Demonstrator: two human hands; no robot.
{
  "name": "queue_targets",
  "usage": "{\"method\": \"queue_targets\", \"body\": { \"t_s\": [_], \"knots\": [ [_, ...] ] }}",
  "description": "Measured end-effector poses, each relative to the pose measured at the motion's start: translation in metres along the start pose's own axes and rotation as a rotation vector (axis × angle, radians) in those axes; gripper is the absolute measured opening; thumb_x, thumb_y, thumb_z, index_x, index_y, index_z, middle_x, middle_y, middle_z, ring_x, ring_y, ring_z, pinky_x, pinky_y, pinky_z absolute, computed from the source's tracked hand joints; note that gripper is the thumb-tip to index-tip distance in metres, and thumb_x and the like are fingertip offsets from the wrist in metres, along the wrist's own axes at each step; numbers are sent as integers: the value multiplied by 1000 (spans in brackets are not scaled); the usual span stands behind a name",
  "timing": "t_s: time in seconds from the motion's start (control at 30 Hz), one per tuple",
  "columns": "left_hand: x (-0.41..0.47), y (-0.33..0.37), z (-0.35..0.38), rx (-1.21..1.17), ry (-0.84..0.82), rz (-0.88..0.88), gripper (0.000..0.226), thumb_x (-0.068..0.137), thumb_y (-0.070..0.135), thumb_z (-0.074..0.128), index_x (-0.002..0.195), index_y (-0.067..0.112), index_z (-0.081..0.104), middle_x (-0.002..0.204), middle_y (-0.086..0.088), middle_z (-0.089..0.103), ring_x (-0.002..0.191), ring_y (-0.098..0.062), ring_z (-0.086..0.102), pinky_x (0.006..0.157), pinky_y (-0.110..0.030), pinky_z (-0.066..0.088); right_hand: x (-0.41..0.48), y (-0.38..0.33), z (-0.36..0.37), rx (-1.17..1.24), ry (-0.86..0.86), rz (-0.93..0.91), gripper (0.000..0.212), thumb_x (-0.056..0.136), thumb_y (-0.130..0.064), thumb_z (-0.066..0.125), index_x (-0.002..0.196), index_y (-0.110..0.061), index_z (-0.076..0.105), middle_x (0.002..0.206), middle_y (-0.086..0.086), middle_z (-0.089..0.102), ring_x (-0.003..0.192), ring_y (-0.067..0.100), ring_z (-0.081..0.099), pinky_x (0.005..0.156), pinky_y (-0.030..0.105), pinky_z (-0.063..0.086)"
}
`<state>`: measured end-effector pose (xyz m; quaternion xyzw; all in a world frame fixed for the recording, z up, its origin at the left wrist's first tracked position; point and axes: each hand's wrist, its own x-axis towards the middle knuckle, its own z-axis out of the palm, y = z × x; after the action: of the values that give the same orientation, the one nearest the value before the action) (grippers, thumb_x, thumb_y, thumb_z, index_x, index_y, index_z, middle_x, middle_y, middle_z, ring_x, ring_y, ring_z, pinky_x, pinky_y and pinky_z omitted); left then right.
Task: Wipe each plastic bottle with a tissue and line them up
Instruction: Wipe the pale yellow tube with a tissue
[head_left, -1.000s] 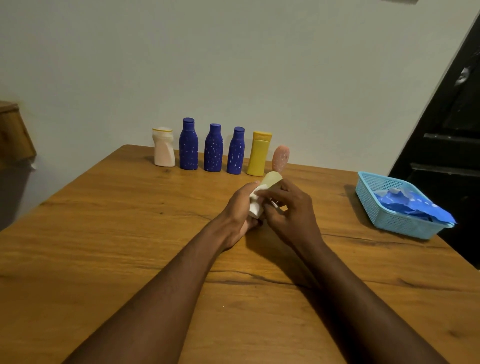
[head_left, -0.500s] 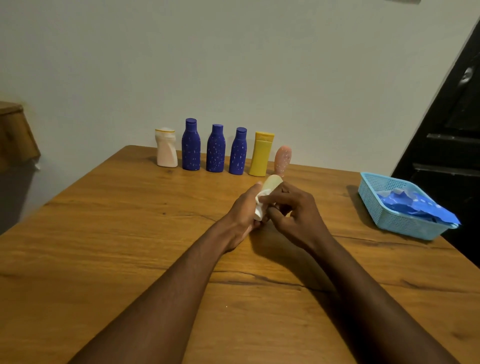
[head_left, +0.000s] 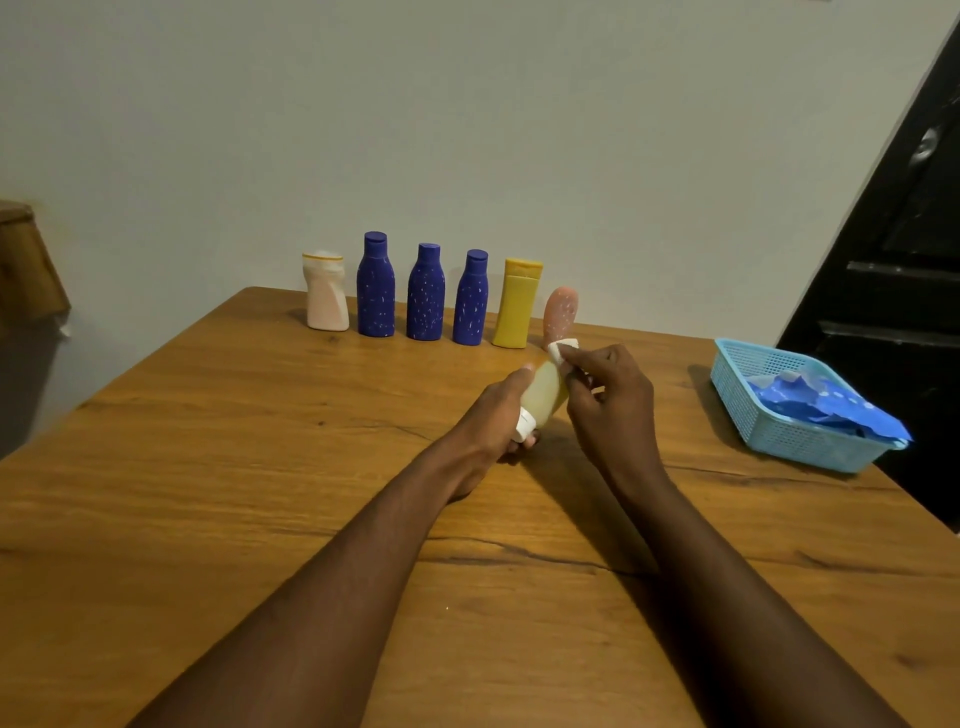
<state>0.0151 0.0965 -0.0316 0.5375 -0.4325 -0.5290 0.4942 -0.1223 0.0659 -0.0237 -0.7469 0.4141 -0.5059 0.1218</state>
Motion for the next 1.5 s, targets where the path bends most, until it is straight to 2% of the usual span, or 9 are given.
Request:
{"method": "queue_targets", "body": {
  "t_s": [0.27,0.37,0.57,0.73,0.9,1.0,1.1,1.43,1.5],
  "knots": [
    [-5,5,-9,-458,4,-55,55,108,53,35,122,7,62,114,-15,71,107,-25,67,107,-44,50,-15,-20,9,148,-305,-133,30,82,-31,59,102,-21,79,92,-7,64,85,8,60,70,27,54],
    [-5,5,-8,-426,4,-62,53,107,53,37,128,10,61,118,-14,72,109,-24,68,101,-42,54,-13,-16,8,131,-256,-116,19,84,-23,65,98,-24,77,95,-6,67,88,6,61,72,25,54],
    [-8,8,-3,-292,55,-25,48,106,55,39,129,17,55,96,-9,60,63,-12,53,59,-26,38,-2,1,0,12,-15,-19,22,89,-5,68,105,-20,71,106,-5,65,89,0,58,70,13,51],
    [-5,4,-3,-324,28,18,52,106,57,38,141,20,50,110,-13,65,75,-16,61,60,-28,47,-6,-3,-1,36,-70,-14,21,89,-4,66,104,-19,70,110,-4,65,91,3,61,72,17,53],
    [-5,4,-6,-312,7,39,48,107,55,32,134,23,57,112,-8,74,109,-26,69,101,-49,53,-13,-14,4,54,-309,-145,16,79,-13,64,88,-18,76,99,-5,63,94,10,61,80,23,52],
    [-7,5,-3,-278,2,41,46,108,54,34,131,23,58,111,-8,71,97,-24,69,83,-40,58,-10,-12,4,5,-204,-132,17,81,-6,67,89,-18,75,100,-4,63,92,10,60,78,23,51],
    [-6,5,-3,-190,-3,47,44,108,53,36,138,24,52,103,-13,61,67,-13,56,53,-25,43,-2,-4,-4,-33,-31,-60,25,84,2,67,99,-18,71,106,-2,63,92,6,58,75,14,51],
    [-4,1,-3,-153,-48,87,45,107,55,36,144,31,46,113,-14,61,77,-16,58,59,-26,47,-4,-2,-9,16,-95,-13,28,86,3,67,104,-18,71,112,1,66,94,9,62,72,14,50],
    [-3,1,-4,-202,-36,86,42,108,52,35,143,32,48,119,-9,66,93,-23,66,76,-33,57,-8,-9,-4,50,-206,-72,24,83,0,68,99,-18,74,106,-4,68,91,10,64,75,24,57]
  ]
}}
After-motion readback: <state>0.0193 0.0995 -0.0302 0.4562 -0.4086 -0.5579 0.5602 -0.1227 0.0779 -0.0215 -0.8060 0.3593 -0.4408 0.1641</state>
